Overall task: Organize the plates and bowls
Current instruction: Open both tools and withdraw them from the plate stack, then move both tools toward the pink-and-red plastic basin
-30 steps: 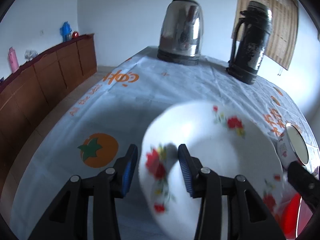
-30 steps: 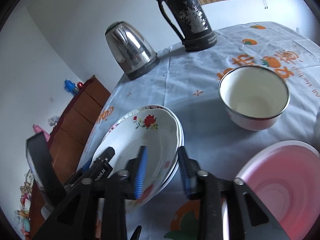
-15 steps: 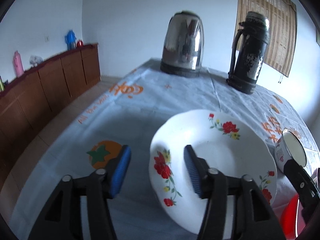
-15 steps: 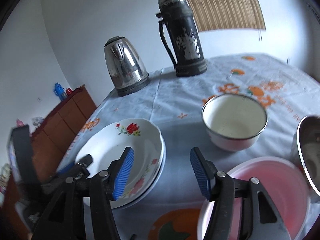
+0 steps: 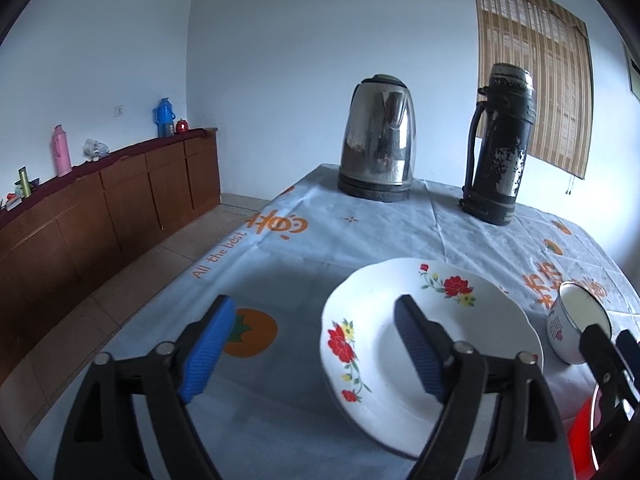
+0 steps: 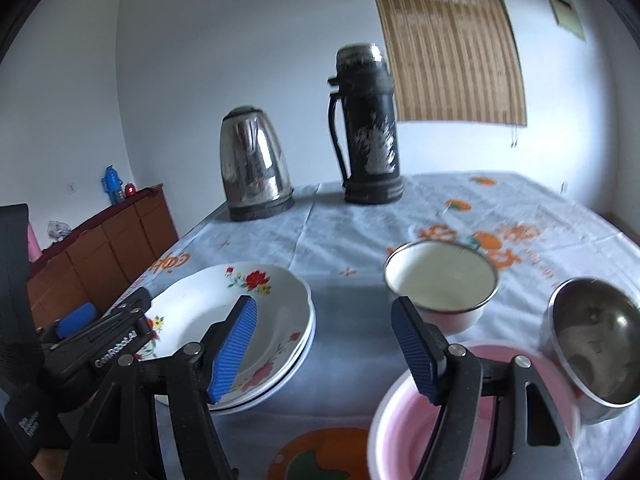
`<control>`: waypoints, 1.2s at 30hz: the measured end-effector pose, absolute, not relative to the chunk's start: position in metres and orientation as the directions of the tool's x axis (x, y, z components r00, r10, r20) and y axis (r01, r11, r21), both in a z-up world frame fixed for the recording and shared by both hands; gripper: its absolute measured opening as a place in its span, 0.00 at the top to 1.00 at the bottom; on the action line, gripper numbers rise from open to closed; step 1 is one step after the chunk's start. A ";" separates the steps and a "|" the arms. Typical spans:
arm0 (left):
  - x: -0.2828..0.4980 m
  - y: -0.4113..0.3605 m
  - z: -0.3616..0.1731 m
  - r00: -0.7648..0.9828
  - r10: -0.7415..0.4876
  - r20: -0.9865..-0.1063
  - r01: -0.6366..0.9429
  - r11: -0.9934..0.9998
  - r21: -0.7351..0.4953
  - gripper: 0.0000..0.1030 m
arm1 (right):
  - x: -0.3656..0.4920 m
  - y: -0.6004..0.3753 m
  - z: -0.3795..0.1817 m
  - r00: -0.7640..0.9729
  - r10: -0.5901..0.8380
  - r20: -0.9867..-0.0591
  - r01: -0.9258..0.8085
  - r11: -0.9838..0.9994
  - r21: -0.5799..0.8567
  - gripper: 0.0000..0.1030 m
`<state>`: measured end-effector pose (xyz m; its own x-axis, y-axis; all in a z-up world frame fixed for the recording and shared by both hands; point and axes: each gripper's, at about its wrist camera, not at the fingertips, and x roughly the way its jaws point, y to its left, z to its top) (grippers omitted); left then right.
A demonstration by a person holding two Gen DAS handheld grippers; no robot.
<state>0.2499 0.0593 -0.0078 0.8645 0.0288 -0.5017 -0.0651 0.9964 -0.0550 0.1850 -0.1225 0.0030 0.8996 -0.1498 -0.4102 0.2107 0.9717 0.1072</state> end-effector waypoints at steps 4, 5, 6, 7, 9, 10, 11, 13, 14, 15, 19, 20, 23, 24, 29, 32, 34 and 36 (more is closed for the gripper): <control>0.238 0.059 -0.006 0.878 0.030 -0.477 -0.063 0.997 -0.054 0.07 | 0.174 -0.120 0.007 0.919 -0.165 -0.359 0.211 0.973 0.092 0.25; 0.234 0.059 -0.005 0.882 0.025 -0.470 -0.057 0.997 -0.053 0.06 | 0.171 -0.118 0.008 0.923 -0.168 -0.347 0.209 0.974 0.084 0.24; 0.233 0.058 -0.004 0.884 0.026 -0.467 -0.056 0.997 -0.052 0.03 | 0.169 -0.117 0.009 0.925 -0.169 -0.339 0.205 0.976 0.075 0.24; 0.228 0.058 -0.004 0.887 0.031 -0.461 -0.061 0.997 -0.049 0.01 | 0.167 -0.115 0.009 0.927 -0.170 -0.334 0.202 0.977 0.062 0.24; 0.223 0.057 -0.003 0.890 0.033 -0.455 -0.061 0.997 -0.048 0.01 | 0.163 -0.112 0.010 0.931 -0.171 -0.323 0.197 0.979 0.047 0.23; 0.221 0.057 -0.002 0.891 0.031 -0.453 -0.059 0.997 -0.048 0.01 | 0.161 -0.112 0.011 0.933 -0.170 -0.317 0.194 0.980 0.045 0.23; 0.218 0.057 -0.002 0.892 0.031 -0.451 -0.058 0.997 -0.048 0.01 | 0.158 -0.111 0.011 0.935 -0.168 -0.312 0.191 0.981 0.043 0.23; 0.215 0.057 -0.002 0.892 0.031 -0.450 -0.060 0.997 -0.050 0.01 | 0.154 -0.112 0.010 0.934 -0.161 -0.317 0.185 0.982 0.045 0.22; 0.213 0.058 -0.002 0.892 0.031 -0.450 -0.061 0.997 -0.053 0.01 | 0.152 -0.112 0.010 0.933 -0.158 -0.323 0.183 0.982 0.047 0.22; 0.211 0.059 -0.002 0.892 0.031 -0.450 -0.063 0.996 -0.056 0.01 | 0.150 -0.113 0.010 0.932 -0.154 -0.327 0.180 0.982 0.050 0.22; 0.207 0.061 -0.002 0.889 0.030 -0.456 -0.071 0.995 -0.074 0.01 | 0.141 -0.115 0.009 0.933 -0.146 -0.330 0.173 0.983 0.056 0.22; 0.205 0.062 -0.002 0.887 0.029 -0.460 -0.073 0.994 -0.078 0.01 | 0.139 -0.115 0.009 0.932 -0.142 -0.333 0.170 0.984 0.056 0.22; 0.199 0.063 -0.003 0.890 0.022 -0.456 -0.068 0.994 -0.086 0.01 | 0.133 -0.115 0.009 0.932 -0.136 -0.335 0.165 0.985 0.058 0.22; 0.197 0.063 -0.003 0.891 0.021 -0.454 -0.067 0.994 -0.087 0.01 | 0.133 -0.115 0.009 0.932 -0.136 -0.336 0.164 0.985 0.059 0.22; 0.189 0.065 -0.004 0.888 0.000 -0.460 -0.052 0.994 -0.101 0.01 | 0.127 -0.116 0.009 0.933 -0.137 -0.334 0.164 0.985 0.056 0.22; 0.186 0.063 -0.005 0.882 -0.023 -0.471 -0.032 0.994 -0.109 0.01 | 0.123 -0.115 0.009 0.933 -0.134 -0.333 0.159 0.986 0.048 0.22; 0.185 0.060 -0.006 0.876 -0.037 -0.480 -0.016 0.994 -0.105 0.01 | 0.121 -0.114 0.009 0.933 -0.133 -0.334 0.155 0.987 0.041 0.22; 0.184 0.057 -0.006 0.874 -0.043 -0.484 -0.006 0.995 -0.100 0.01 | 0.120 -0.112 0.009 0.931 -0.134 -0.340 0.154 0.988 0.033 0.22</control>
